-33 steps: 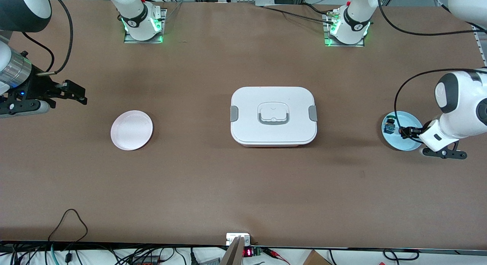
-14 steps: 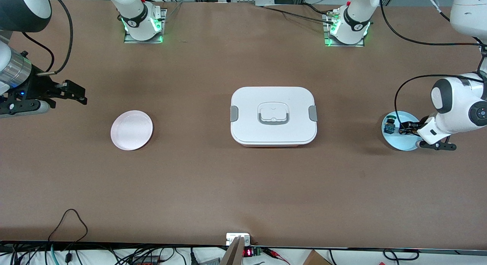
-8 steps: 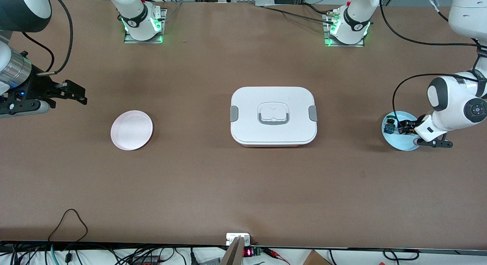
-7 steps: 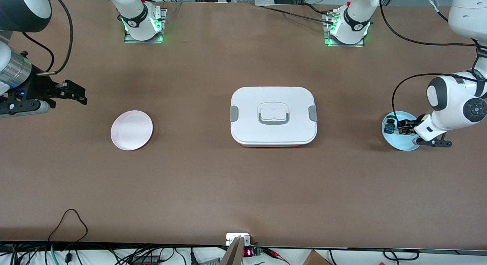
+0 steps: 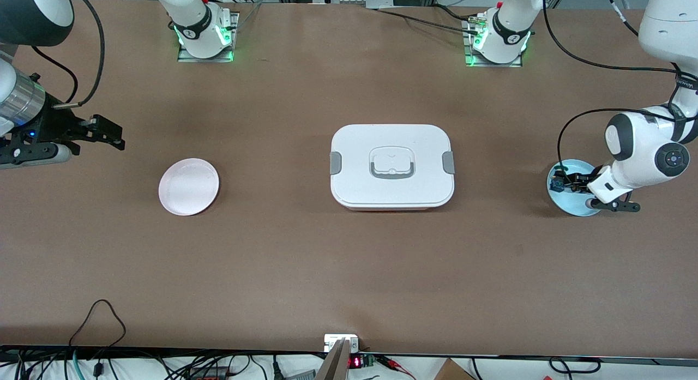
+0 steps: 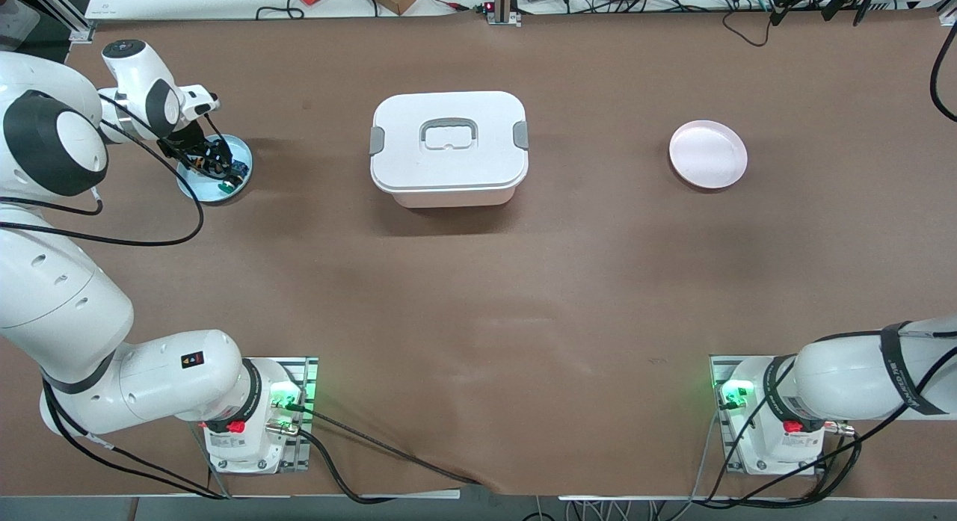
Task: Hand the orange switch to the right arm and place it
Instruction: 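Close the left gripper on the orange switch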
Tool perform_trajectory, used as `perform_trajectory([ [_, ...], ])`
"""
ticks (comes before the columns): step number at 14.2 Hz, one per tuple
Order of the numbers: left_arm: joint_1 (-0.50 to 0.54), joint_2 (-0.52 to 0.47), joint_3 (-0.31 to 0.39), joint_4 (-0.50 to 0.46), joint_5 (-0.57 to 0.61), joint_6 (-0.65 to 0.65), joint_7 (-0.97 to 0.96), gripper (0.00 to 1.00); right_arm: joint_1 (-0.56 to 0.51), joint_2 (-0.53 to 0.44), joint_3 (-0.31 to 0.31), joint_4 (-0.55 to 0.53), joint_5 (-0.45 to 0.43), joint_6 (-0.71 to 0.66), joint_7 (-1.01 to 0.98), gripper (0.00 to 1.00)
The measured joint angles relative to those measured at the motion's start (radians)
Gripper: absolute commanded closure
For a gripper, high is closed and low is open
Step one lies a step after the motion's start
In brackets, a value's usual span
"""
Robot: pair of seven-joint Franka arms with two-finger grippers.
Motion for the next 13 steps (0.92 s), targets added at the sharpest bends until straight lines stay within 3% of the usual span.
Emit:
perform_trajectory([
  [1,0.001,0.002,0.000,0.000,0.000,0.002,0.000,0.51,0.000,0.000,0.000,0.000,0.000,0.000,0.000,0.00],
  [3,0.001,0.002,-0.001,0.001,0.000,0.005,0.000,0.68,0.000,0.000,0.000,0.000,0.000,0.000,0.000,0.00],
  [8,0.001,0.001,-0.007,0.022,0.000,0.012,0.005,0.74,0.000,0.000,0.000,0.000,0.000,0.000,0.000,0.00],
  [13,0.001,-0.045,-0.060,0.127,0.000,-0.035,0.081,0.73,0.000,0.000,0.000,0.000,0.000,0.000,0.000,0.00],
])
